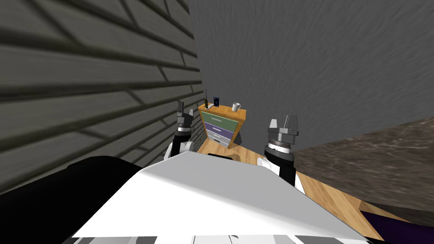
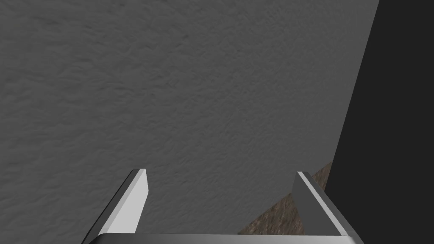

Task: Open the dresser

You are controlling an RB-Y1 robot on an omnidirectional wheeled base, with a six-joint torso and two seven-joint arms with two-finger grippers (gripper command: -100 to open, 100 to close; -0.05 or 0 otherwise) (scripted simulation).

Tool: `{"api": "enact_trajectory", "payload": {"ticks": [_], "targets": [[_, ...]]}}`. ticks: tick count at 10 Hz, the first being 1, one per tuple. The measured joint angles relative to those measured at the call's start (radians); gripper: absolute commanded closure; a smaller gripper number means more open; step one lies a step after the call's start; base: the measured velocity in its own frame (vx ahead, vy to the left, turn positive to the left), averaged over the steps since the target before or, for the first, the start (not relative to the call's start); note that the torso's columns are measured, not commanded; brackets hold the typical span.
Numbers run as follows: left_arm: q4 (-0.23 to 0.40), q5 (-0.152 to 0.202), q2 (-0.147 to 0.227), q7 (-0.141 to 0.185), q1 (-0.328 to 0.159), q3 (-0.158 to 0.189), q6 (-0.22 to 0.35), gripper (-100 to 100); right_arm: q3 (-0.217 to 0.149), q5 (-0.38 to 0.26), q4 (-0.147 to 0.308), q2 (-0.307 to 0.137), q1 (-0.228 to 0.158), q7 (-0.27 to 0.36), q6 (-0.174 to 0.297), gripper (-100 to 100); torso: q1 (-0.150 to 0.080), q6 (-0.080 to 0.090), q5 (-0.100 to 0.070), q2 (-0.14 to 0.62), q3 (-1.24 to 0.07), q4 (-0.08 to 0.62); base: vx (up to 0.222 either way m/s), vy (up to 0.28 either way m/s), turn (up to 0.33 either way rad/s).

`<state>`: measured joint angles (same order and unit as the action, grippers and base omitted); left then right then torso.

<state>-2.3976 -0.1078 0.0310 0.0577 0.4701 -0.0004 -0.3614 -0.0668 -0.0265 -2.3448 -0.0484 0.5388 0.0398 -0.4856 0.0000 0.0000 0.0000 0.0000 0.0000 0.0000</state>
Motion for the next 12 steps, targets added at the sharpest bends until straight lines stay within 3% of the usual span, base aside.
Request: {"api": "enact_trajectory", "payload": {"ticks": [2, 9, 10, 12], "targets": [[0.0, 0.0, 0.0, 0.0, 0.0, 0.0, 0.0, 0, 0.0, 0.0, 0.0, 0.0, 0.0, 0.0, 0.0, 0, 0.0, 0.0, 0.0, 0.104, -0.209, 0.105, 0.0, 0.0, 0.0], [0.0, 0.0, 0.0, 0.0, 0.0, 0.0, 0.0, 0, 0.0, 0.0, 0.0, 0.0, 0.0, 0.0, 0.0, 0, 0.0, 0.0, 0.0, 0.618, -1.234, 0.617, 0.0, 0.0, 0.0], [0.0, 0.0, 0.0, 0.0, 0.0, 0.0, 0.0, -100, 0.0, 0.0, 0.0, 0.0, 0.0, 0.0, 0.0, 0, 0.0, 0.0, 0.0, 0.691, -1.382, 0.691, 0.023, 0.001, -0.027], [0.036, -0.001, 0.047, -0.003, -0.017, -0.001, -0.001, -100, 0.0, 0.0, 0.0, 0.0, 0.0, 0.0, 0.0, 0, 0.0, 0.0, 0.0, 0.733, -1.471, 0.734, 0.027, 0.0, -0.026]]}}
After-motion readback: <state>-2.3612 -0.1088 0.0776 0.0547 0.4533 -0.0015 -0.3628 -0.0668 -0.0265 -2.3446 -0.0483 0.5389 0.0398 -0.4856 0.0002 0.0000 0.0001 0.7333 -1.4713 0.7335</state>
